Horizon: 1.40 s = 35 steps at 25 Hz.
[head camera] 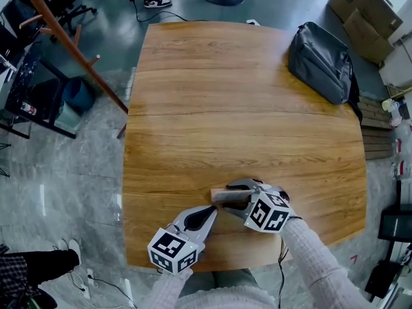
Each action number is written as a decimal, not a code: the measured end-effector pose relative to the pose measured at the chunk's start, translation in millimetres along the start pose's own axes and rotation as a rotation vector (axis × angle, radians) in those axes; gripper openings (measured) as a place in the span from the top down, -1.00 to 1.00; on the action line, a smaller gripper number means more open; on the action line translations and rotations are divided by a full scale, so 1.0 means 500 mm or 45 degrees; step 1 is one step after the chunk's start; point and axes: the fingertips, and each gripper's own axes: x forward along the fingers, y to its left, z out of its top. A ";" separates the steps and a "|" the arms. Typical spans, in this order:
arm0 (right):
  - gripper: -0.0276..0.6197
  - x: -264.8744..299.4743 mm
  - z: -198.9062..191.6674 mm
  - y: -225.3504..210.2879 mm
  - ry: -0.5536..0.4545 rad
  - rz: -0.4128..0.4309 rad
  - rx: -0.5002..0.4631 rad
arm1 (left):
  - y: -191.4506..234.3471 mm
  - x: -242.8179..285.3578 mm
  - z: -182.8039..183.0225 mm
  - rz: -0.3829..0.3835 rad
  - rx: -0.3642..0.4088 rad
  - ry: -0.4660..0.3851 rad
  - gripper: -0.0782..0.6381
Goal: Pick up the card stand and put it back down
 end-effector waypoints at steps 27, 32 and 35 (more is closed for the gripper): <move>0.34 -0.114 0.098 -0.006 -0.207 -0.170 0.206 | -0.034 -0.033 0.051 -0.009 0.083 -0.030 0.76; 0.34 -0.191 0.154 -0.004 -0.284 -0.276 0.236 | -0.060 -0.059 0.092 -0.019 0.124 -0.063 0.76; 0.34 -0.231 0.179 0.001 -0.302 -0.330 0.221 | -0.077 -0.080 0.119 -0.028 0.163 -0.085 0.76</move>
